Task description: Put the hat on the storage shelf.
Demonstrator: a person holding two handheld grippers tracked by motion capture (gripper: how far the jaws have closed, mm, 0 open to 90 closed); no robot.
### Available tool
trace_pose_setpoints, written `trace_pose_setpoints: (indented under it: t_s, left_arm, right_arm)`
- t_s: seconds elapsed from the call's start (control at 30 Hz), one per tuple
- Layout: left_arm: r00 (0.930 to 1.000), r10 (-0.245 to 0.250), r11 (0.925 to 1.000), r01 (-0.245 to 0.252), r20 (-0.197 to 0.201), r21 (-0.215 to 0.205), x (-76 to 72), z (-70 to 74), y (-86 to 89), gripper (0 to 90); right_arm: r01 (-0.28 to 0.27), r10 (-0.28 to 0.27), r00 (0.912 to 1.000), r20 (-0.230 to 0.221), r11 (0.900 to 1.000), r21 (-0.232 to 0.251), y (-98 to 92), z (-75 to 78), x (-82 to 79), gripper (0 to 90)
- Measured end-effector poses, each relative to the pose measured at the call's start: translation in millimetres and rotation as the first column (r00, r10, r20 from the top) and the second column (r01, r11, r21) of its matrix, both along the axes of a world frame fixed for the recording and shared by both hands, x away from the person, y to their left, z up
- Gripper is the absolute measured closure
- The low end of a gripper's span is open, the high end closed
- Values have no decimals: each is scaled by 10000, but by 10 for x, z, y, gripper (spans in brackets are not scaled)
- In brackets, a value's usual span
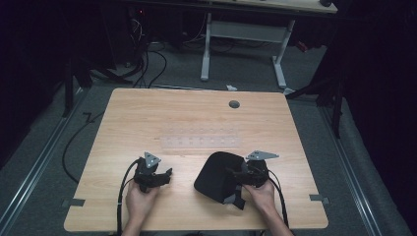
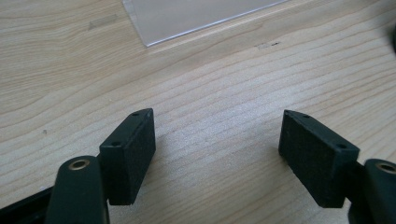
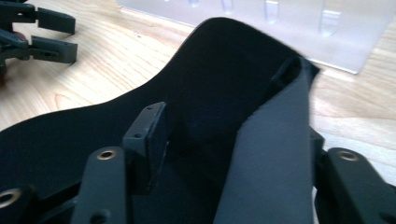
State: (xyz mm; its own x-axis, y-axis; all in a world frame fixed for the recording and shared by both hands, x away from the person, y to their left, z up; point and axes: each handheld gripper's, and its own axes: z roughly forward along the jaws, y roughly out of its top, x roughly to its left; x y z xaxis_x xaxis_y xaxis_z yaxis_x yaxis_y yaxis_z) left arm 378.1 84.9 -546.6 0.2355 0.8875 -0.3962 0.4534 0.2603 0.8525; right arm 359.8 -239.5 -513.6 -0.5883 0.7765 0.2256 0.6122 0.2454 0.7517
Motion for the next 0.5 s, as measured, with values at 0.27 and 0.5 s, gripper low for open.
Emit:
trace_pose_setpoints:
  t_s: [0.27, 0.5]
  left_arm:
    - [10000, -13, 10000, 13, 1, -8, -1, 0, -1, 279]
    - [9987, -505, 9987, 505, -40, 22, -17, -1, -17, 264]
  right_arm:
    - [-360, 369, 9987, 354, 9990, -271, -14, 9, -26, 556]
    - [-642, 644, 9979, 113, 9977, -226, -7, 52, -71, 744]
